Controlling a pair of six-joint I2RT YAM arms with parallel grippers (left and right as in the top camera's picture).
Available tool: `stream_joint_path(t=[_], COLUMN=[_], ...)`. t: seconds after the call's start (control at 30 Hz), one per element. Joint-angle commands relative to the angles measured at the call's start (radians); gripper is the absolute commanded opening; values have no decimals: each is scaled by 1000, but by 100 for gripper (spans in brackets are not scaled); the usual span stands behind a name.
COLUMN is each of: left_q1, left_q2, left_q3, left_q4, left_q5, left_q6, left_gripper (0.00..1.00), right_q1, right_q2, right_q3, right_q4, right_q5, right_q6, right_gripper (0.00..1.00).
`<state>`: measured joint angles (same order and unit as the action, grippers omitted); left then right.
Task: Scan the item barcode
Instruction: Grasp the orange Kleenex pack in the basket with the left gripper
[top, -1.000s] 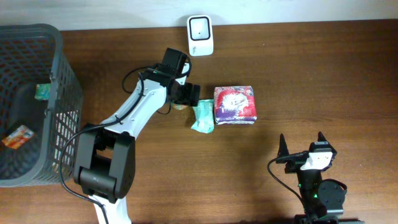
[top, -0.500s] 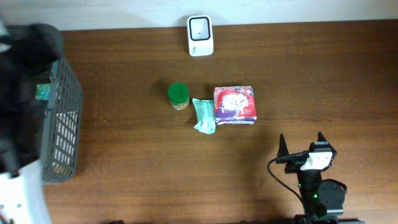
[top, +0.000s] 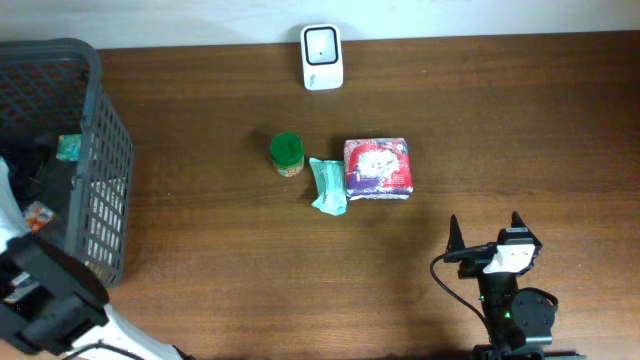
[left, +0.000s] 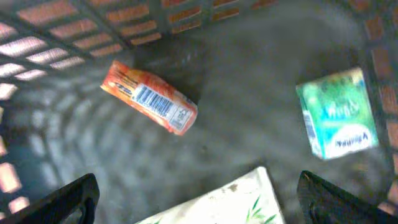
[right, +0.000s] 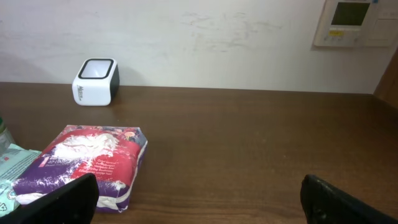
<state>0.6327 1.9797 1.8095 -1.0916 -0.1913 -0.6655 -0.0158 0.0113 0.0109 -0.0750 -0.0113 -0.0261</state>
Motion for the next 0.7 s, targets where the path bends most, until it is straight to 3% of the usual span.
stream_joint_path(t=[0.0, 0.3, 0.33, 0.4, 0.53, 0.63, 0.67], left_q1=[12, 54, 66, 86, 86, 86, 86], left_q2=[86, 165, 165, 167, 169, 169, 169], left_q3=[-2, -28, -37, -84, -139, -139, -138], left_q4=[47, 105, 111, 157, 202, 202, 202], left_q5=[-6, -109, -109, -103, -86, -86, -86], left_q6=[-161, -161, -160, -152, -152, -151, -124], left_gripper=[99, 100, 95, 75, 74, 60, 48], right_q1=[9, 9, 9, 9, 9, 9, 9], right_q2=[-6, -6, -6, -6, -6, -6, -6], right_q3=[-5, -5, -5, -5, -5, -5, -5], right_q4=[-6, -6, -6, -6, -6, -6, -6], right_q5=[8, 8, 8, 8, 8, 8, 8], right_q6=[5, 4, 5, 4, 4, 5, 5], right_gripper=[99, 99, 99, 99, 99, 99, 99])
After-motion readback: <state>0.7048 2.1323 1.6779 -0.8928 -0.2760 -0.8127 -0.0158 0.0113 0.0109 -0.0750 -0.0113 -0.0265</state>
